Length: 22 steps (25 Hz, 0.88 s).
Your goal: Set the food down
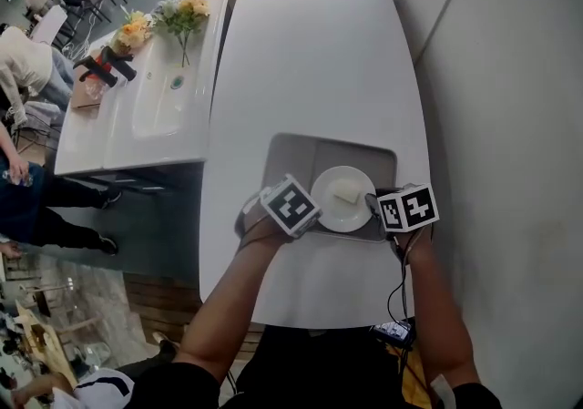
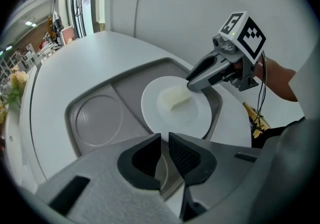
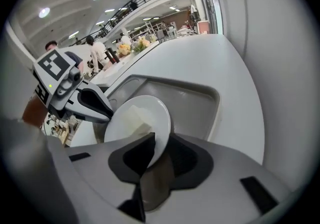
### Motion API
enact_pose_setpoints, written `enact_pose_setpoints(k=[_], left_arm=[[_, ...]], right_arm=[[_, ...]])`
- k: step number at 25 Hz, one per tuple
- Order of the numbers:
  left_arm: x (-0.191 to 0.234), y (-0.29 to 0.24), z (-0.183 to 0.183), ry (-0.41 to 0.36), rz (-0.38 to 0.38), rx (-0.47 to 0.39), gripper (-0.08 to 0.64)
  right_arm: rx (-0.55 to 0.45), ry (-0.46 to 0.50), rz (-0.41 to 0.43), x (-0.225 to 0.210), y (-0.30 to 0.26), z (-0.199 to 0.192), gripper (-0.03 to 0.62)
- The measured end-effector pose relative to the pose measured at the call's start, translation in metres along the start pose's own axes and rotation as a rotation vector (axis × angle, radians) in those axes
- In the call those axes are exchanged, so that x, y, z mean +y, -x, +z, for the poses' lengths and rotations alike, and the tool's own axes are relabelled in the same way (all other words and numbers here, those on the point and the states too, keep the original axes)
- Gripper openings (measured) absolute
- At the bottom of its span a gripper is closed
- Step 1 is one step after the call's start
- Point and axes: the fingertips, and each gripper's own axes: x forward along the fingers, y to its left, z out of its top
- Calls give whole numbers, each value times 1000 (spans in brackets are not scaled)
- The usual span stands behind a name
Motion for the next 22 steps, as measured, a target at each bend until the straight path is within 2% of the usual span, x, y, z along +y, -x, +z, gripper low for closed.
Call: enact_pose_setpoints(k=[3,5,7,9,11,15,16,18,20,22], left_arm=[[-3,1,-4,-23,26,7,40],[-7,3,-13,-31,35,15,40],[-10,9,-22,-21,35,0,40],[-13,24,-28,-1,26,-75,38],[-23,48,-28,2,-1,-234,38],[-62,120,-31,10,-119,-717,38],[-72,137,-37,13,-141,-823,38],[-91,162,-56,5,-160,-958,38],[-109,177,-82,1,-173,-1039,38],[-127,188,-105,-6,-194,-1099,38]], right_arm=[[-9,71,-51,0,1,4,75],[-52,100,-70,0,10,8,64],[-134,102,-53,5,25,16,60],[-247,118,1,19,45,25,53],[-378,160,95,47,70,31,35],[-602,158,401,127,130,19,23],[-638,166,444,145,142,12,21],[-686,222,454,178,159,-9,17],[-732,264,441,209,169,-32,15],[-793,234,446,233,174,-51,15]])
